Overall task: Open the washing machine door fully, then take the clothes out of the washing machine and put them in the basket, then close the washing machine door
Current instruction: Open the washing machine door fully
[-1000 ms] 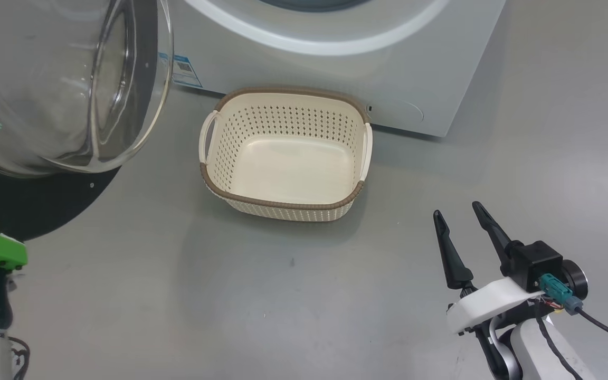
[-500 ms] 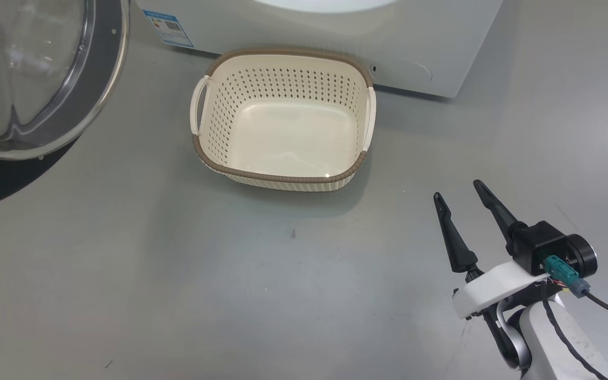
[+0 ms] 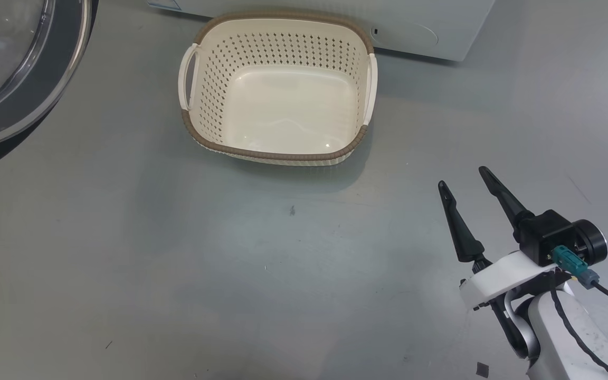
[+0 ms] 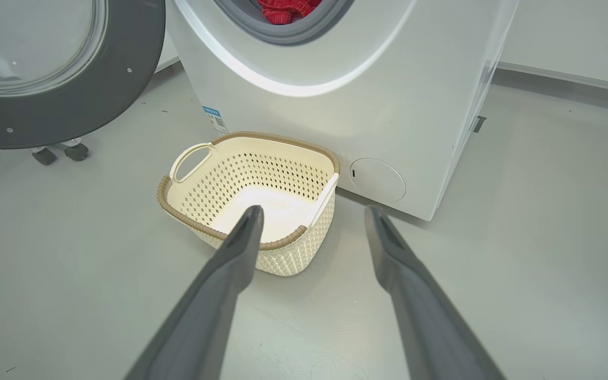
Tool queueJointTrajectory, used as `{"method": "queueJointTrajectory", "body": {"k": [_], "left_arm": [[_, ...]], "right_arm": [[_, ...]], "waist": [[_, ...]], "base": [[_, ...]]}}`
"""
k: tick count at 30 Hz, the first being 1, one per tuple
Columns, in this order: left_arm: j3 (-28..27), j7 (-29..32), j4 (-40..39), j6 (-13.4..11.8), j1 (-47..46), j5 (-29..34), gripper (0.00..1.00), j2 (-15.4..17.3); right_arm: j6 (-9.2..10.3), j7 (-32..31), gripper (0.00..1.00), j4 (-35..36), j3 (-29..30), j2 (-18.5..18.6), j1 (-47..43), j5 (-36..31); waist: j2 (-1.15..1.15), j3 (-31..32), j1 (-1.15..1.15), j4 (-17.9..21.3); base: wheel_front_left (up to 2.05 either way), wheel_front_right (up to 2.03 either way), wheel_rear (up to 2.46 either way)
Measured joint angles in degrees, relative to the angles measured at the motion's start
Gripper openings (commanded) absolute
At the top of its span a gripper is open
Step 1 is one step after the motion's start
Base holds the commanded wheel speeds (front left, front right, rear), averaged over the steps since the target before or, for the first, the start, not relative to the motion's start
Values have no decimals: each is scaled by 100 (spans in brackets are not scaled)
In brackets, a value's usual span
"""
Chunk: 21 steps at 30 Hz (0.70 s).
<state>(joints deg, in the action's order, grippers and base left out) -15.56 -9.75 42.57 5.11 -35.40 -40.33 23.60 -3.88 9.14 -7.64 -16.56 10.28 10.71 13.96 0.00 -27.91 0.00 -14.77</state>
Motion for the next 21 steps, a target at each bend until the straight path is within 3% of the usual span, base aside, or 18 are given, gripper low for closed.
{"method": "queueJointTrajectory", "body": {"k": [21], "left_arm": [[508,-256,645,131,-140,310,0,-90]], "right_arm": [[-1,125,100,-177,47,-118,25,74]], "waist": [[0,330,0,-69]], "base": [[0,0,0]]}}
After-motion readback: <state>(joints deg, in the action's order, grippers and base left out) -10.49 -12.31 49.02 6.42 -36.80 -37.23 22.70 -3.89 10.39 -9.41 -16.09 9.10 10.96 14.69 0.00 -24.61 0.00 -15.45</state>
